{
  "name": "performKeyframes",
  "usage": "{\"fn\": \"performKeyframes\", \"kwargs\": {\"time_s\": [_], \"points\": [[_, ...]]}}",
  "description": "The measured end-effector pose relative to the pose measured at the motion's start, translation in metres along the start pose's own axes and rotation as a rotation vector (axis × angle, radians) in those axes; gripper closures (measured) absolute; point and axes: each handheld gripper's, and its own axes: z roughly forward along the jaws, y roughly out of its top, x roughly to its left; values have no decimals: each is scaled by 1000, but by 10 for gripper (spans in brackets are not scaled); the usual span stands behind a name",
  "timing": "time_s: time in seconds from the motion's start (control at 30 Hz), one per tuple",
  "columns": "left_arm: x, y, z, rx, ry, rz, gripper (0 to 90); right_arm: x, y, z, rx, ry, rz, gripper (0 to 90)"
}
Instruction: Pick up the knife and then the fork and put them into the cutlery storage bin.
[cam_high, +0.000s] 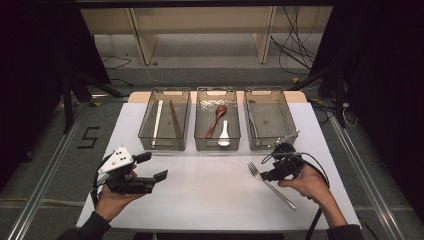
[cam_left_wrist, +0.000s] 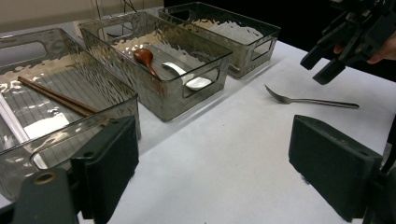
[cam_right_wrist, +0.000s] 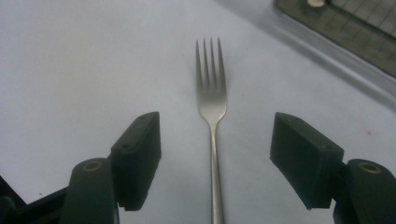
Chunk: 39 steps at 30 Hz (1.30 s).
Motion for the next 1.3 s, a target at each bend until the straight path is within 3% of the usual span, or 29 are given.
{"fn": "performKeyframes", "kwargs": {"time_s": [0.37, 0.9, 1.3], "points": [[-1, 0, 1, 6, -1, 4, 155, 3, -7, 21, 150, -8, -32, 609], [-1, 0, 1, 6, -1, 3, 155, 2, -9, 38, 243, -36, -57, 785], [-1, 0, 2, 9, 0, 5, 155, 5, -9, 40, 251, -64, -86, 841]]}}
